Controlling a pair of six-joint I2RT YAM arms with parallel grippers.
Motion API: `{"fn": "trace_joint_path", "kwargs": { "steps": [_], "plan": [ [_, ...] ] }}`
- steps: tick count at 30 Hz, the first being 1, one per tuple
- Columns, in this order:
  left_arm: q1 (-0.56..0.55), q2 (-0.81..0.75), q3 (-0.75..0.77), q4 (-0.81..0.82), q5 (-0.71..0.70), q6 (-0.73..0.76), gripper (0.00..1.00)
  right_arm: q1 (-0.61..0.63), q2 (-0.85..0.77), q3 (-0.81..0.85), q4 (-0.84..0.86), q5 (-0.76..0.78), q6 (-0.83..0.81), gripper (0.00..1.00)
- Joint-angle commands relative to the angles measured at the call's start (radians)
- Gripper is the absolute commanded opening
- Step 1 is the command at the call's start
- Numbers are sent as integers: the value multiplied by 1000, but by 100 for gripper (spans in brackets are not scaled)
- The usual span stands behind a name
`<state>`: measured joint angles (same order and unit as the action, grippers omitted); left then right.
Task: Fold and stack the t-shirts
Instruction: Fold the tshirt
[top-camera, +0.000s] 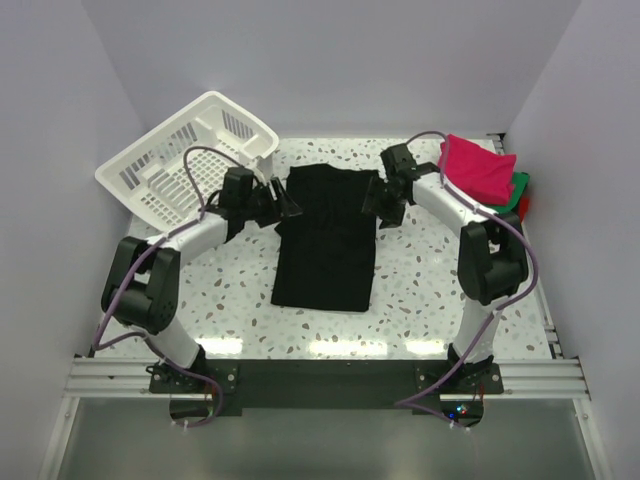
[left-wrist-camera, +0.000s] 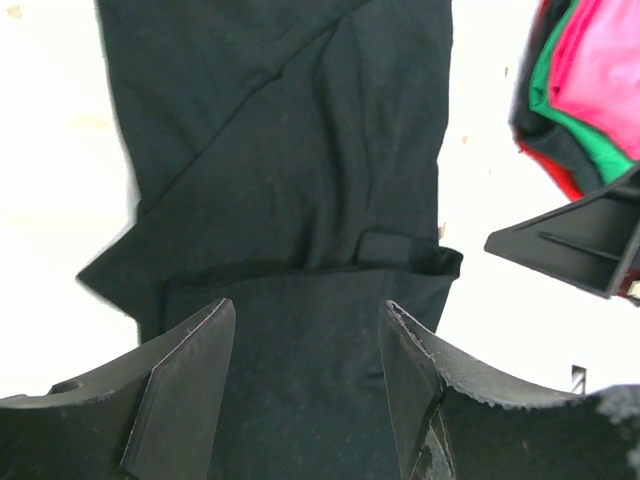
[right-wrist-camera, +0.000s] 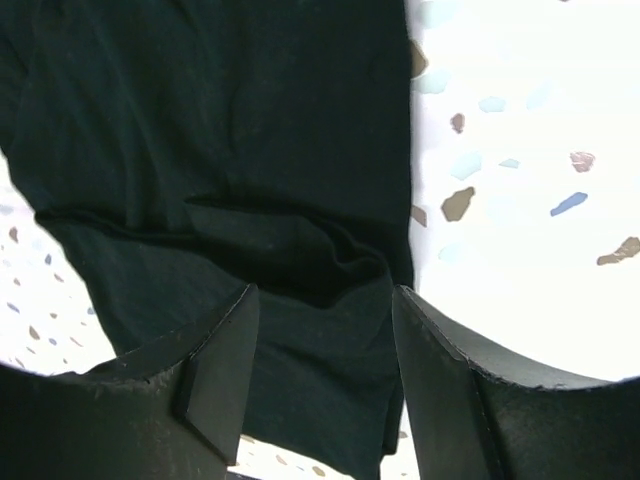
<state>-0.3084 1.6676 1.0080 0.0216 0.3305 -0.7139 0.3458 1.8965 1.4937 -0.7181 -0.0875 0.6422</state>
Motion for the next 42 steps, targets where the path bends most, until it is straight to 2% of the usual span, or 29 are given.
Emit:
{"fn": "trace_joint_path", "kwargs": {
  "steps": [1, 4, 9, 14, 19, 28, 42],
  "plan": [
    [6, -94, -49, -20, -51, 48, 64, 4, -62, -18, 3, -72, -73, 60],
    [5, -162, -127, -80, -79, 60, 64, 15, -94, -93, 38, -124, -85, 60],
    [-12, -273, -265, -135, -166, 65, 64, 65, -183, -271, 43, -123, -108, 60],
    [-103, -359, -361, -206, -261, 47, 63, 143, -243, -423, 45, -100, -104, 60],
    [-170, -391, -437, -242, -275, -14, 61, 200, -295, -522, 57, -123, -78, 60],
    [-179, -506, -516, -295, -311, -81, 57, 234, -367, -628, 92, -158, -46, 55],
    [-179, -566, -555, -313, -314, -104, 57, 268, -306, -639, 146, -184, -27, 47]
  ]
}}
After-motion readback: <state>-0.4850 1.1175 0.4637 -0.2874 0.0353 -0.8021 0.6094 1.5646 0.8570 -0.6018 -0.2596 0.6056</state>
